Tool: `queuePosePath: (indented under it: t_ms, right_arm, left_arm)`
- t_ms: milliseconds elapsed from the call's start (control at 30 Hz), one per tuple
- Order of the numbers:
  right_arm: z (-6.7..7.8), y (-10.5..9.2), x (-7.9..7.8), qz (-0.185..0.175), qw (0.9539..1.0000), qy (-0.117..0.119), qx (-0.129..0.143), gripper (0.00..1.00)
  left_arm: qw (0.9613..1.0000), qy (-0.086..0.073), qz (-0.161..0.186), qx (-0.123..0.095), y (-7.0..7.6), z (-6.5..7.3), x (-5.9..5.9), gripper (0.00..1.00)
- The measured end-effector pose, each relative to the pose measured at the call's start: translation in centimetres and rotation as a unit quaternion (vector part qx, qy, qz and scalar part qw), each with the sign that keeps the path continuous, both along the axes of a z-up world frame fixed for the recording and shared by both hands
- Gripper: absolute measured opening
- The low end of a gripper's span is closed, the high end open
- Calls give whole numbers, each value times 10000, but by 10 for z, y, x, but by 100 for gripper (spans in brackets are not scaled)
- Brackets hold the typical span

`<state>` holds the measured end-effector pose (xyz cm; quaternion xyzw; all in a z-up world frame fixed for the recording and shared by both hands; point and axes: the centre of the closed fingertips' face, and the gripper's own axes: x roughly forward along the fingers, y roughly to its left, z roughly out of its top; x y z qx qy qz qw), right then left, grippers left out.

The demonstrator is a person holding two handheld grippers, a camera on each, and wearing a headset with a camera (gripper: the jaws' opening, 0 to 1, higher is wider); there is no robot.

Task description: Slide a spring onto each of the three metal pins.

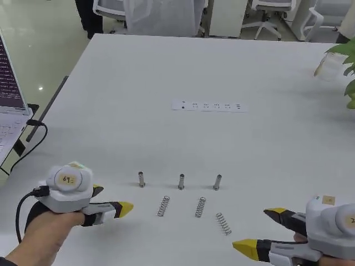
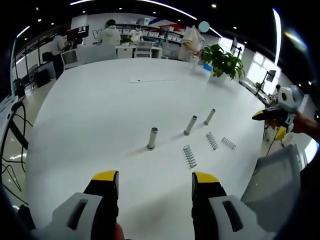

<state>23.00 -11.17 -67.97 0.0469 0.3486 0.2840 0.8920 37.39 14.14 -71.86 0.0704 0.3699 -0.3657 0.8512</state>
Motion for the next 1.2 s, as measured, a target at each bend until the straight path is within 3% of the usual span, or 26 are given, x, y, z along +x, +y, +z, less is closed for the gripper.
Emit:
queuePosePath:
  t_ms: [567, 933, 1100, 1200]
  right_arm:
    - [-2, 1, 4, 79, 10000, 20, -5, 75]
    - [-3, 5, 9, 102, 9999, 11, 44, 75]
    - [-6, 7, 7, 183, 9998, 55, 18, 75]
    - [-7, 8, 6, 213, 9998, 63, 14, 76]
  left_arm:
    - [9991, -294, 113, -290, 11, 27, -8, 74]
    - [9987, -407, -14, -315, 3, 39, -21, 78]
    - [9980, -456, -41, -430, 0, 45, -23, 81]
    - [9983, -438, -82, -375, 1, 42, -24, 82]
